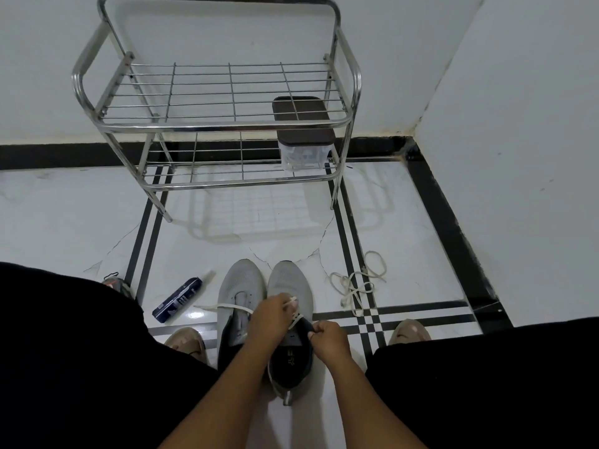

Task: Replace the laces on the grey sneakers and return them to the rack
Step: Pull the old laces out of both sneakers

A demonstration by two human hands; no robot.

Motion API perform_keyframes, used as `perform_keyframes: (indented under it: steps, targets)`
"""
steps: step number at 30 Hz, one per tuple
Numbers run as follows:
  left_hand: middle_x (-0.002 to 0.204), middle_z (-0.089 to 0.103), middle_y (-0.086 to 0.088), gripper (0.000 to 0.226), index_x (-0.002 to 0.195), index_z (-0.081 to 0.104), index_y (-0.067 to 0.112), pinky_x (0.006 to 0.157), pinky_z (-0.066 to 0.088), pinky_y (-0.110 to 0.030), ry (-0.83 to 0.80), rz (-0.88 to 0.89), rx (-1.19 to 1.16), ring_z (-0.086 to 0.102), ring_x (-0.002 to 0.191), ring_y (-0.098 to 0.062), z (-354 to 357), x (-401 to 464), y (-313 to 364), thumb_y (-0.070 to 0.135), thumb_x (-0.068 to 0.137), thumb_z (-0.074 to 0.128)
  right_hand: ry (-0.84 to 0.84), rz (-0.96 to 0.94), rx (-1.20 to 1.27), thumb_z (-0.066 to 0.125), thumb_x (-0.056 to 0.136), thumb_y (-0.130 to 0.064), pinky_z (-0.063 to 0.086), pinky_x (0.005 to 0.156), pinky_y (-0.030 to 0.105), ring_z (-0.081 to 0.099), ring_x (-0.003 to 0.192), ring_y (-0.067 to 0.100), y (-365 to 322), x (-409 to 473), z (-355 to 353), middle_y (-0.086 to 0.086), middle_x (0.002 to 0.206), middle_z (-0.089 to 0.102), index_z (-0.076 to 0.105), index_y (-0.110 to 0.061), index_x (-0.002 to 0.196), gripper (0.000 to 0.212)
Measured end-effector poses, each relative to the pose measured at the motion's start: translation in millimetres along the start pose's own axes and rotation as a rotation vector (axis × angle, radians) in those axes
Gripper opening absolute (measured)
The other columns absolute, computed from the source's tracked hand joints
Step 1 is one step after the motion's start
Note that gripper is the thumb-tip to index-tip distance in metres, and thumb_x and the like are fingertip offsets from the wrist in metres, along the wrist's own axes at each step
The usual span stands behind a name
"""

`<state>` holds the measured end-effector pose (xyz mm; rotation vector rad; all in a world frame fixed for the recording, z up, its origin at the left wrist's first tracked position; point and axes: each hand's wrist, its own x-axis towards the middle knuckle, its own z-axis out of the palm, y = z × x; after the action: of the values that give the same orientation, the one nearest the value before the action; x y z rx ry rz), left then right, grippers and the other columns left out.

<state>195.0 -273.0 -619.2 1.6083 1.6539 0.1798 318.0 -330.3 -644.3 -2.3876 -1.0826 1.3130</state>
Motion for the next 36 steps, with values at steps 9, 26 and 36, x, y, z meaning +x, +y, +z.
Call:
perform_keyframes:
  steps: [9, 26, 36]
  targets:
    - [0.110, 0.059, -0.009, 0.024, 0.109, 0.059, 0.010, 0.082, 0.050, -0.039, 0.364, 0.020, 0.172, 0.057, 0.101, -0.029, -27.9, 4.3, -3.7, 0.026, 0.093, 0.056, -0.126, 0.071, -0.070, 0.056, 0.073, -0.011, 0.058, 0.073, 0.039, 0.068, 0.084, 0.029, 2.1, 14.8, -12.3, 0.008, 0.078, 0.062, 0.055, -0.015, 0.068, 0.006]
    - [0.102, 0.070, -0.016, 0.024, 0.098, 0.072, 0.005, 0.085, 0.047, -0.032, -0.152, -0.173, 0.128, 0.064, 0.102, -0.028, 9.4, -10.7, -39.3, 0.024, 0.091, 0.059, 0.068, -0.442, -0.417, 0.057, 0.091, -0.036, 0.045, 0.082, 0.028, 0.049, 0.102, 0.021, -22.1, -11.1, 12.7, 0.003, 0.111, 0.050, 0.073, -0.020, 0.100, 0.024]
    - [0.084, 0.072, -0.018, 0.014, 0.076, 0.069, 0.007, 0.080, 0.057, -0.039, -0.140, -0.289, -0.093, 0.070, 0.082, -0.029, 9.2, -10.0, -42.9, 0.017, 0.085, 0.067, -0.076, -0.204, -0.164, 0.063, 0.085, -0.038, 0.049, 0.071, 0.028, 0.062, 0.074, 0.016, -30.0, 3.4, -10.2, 0.002, 0.079, 0.070, 0.067, -0.020, 0.070, 0.024]
